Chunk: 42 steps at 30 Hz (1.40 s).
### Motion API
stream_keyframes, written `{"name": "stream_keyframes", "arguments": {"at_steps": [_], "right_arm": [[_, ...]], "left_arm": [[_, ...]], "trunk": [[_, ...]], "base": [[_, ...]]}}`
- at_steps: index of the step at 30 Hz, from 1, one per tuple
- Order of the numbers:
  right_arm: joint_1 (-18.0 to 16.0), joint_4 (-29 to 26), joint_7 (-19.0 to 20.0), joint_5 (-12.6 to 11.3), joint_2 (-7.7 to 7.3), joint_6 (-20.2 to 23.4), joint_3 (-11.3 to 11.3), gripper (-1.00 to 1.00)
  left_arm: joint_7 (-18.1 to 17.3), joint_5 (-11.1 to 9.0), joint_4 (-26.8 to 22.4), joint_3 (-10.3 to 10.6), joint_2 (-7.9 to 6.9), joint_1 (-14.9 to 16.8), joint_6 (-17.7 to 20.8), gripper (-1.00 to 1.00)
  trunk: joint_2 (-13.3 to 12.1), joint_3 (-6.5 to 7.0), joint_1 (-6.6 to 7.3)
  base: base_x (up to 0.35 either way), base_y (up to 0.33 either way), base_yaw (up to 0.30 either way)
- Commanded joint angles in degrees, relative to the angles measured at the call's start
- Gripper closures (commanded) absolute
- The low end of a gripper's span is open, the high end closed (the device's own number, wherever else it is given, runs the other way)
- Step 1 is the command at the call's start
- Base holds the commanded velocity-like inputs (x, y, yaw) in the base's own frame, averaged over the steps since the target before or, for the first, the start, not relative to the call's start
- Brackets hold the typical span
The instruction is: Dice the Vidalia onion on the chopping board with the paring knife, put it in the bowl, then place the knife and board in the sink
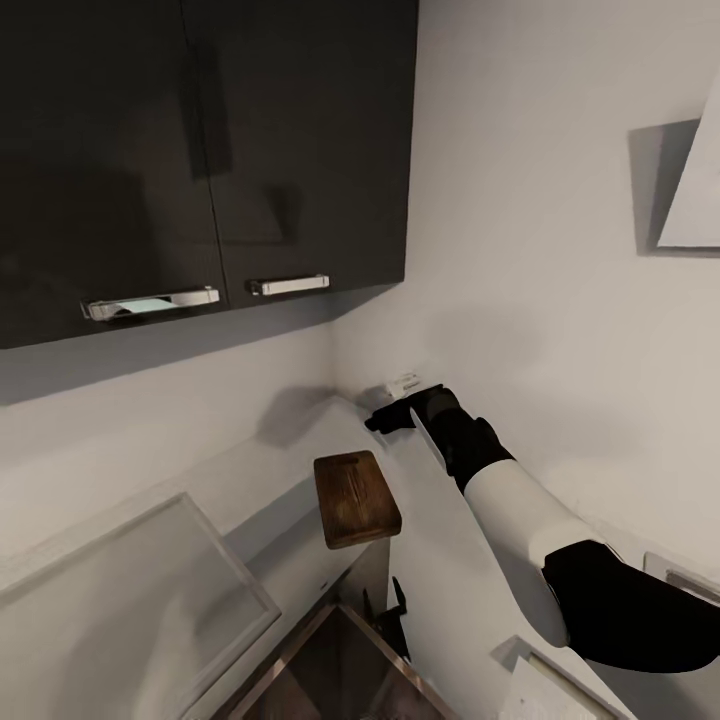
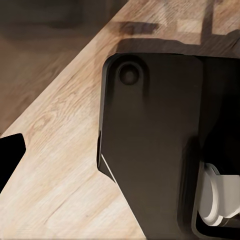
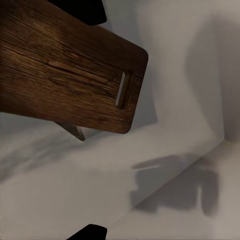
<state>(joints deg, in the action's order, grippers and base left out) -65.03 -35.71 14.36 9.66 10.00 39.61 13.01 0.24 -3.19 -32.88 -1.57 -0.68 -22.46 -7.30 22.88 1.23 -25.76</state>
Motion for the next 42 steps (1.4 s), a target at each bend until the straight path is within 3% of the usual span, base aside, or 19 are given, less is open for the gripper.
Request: {"name": "stream_keyframes", "arguments": {"at_steps": [1, 42], "right_arm": [[-0.01, -0.06, 0.4, 0.62, 0.0, 0.2, 0.03, -1.0], [-0.01, -0.06, 1.81, 0.62, 0.0, 0.2, -0.01, -1.0]], "left_arm": [[0.02, -0.33, -0.02, 0.06, 0.0, -0.04, -0.08, -1.0], [0.02, -0.33, 0.01, 0.08, 0.2, -0.04, -0.08, -1.0]], "trunk": [[0.04, -0.1, -0.02], [0.04, -3.89, -0.02]], "base": [[0.0, 0.0, 0.0], [0.0, 0.0, 0.0]]}}
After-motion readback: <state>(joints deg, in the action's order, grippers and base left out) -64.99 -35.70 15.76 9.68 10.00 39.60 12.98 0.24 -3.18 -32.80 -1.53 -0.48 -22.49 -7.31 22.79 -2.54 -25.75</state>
